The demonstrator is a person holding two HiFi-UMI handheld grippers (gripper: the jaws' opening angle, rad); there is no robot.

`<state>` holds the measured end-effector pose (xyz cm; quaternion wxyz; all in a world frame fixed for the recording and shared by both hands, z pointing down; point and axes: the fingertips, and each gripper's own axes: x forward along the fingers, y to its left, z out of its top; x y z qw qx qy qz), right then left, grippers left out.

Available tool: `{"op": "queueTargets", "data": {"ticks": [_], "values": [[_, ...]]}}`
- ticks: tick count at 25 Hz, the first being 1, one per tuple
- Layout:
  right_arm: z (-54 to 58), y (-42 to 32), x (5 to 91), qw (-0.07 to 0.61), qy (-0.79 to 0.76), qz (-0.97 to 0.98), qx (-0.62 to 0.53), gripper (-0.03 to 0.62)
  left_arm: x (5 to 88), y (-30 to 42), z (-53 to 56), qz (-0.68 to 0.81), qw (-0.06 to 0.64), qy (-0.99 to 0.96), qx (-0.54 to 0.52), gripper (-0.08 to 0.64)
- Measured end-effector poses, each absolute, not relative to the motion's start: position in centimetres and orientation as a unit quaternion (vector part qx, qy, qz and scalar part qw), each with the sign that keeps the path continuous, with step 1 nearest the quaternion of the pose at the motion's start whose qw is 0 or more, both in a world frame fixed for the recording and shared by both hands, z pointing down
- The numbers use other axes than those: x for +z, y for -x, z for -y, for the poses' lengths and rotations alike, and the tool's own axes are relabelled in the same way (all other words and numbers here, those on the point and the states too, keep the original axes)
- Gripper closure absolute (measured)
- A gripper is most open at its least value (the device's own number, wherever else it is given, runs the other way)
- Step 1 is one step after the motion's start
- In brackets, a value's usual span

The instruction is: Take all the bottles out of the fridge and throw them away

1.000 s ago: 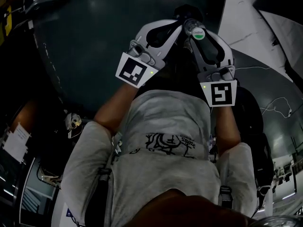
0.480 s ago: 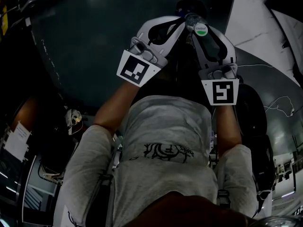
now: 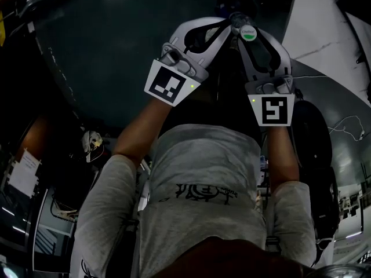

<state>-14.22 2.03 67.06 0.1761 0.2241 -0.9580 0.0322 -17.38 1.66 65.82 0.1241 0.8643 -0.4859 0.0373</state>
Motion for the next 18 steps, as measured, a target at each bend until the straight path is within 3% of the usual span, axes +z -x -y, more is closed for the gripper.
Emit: {"op": "queueTargets", "data": {"ticks": [18], "values": [[-2.7, 14.3, 73.8, 0.193, -0.239, 0.95, 0.052, 0.454, 71.5, 17.2, -1.9, 0.479, 0.139, -0.865, 0.054, 0.552]]}}
